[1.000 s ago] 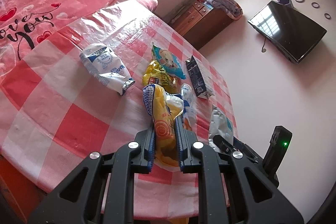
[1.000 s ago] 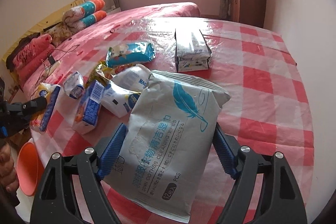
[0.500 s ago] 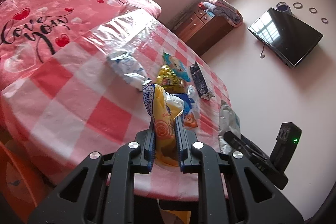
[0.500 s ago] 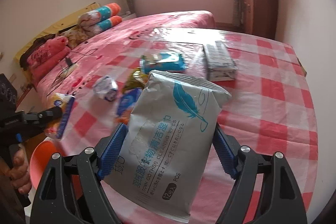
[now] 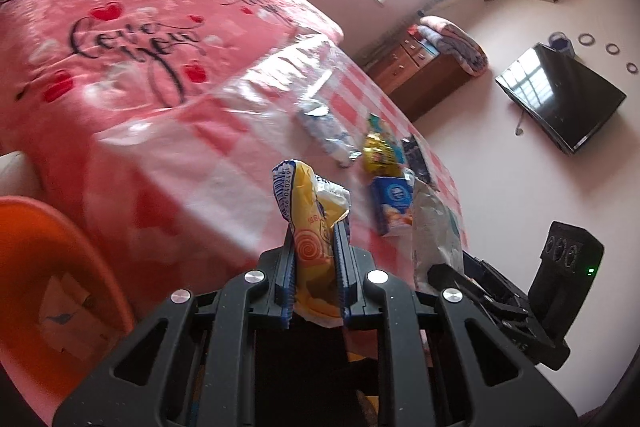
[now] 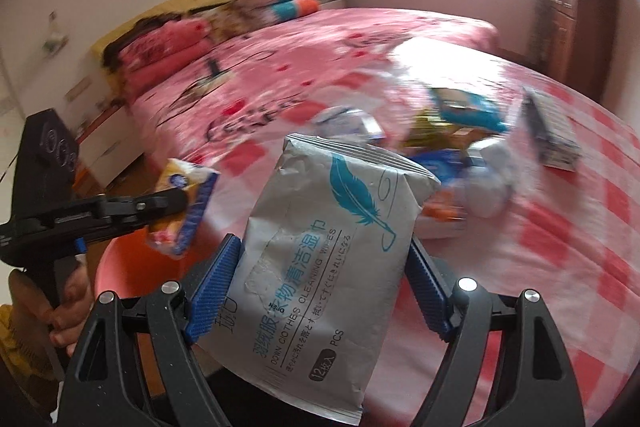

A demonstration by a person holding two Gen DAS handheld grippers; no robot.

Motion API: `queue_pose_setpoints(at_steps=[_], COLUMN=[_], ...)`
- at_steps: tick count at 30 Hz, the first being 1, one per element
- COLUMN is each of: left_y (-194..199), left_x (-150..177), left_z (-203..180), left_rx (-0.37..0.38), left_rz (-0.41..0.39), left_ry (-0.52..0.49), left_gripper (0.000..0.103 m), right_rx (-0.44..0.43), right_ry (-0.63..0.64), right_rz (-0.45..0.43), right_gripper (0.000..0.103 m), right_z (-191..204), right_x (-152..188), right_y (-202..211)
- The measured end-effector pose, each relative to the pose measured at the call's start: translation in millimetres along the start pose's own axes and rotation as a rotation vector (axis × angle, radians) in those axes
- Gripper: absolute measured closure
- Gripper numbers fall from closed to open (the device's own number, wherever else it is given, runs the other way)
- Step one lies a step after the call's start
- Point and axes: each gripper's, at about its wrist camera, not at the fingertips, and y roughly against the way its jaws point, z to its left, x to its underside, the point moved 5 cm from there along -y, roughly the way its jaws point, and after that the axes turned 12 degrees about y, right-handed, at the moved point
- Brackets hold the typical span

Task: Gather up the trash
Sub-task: 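Carry both items over the orange bucket and open both tools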

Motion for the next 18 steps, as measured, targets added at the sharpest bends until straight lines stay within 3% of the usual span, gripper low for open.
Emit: queue_pose_setpoints(at_steps=[10,18], left_y=[60.0,92.8], left_x=[3.1,11.3], left_z=[86.6,149.6], left_rx=[-0.143,-0.264], left_rz=[-0.086,-0.132], left_ry=[0.116,0.210], left_gripper=[0.084,0.084], right_rx=[-0.217,-0.354], right_ry=[0.186,0.332], right_rz=[0.052,0.128], right_gripper=[0.023,0.023], right_z=[111.1,194.0], right_x=[-23.0,-14.0], right_y=[-43.0,-85.1])
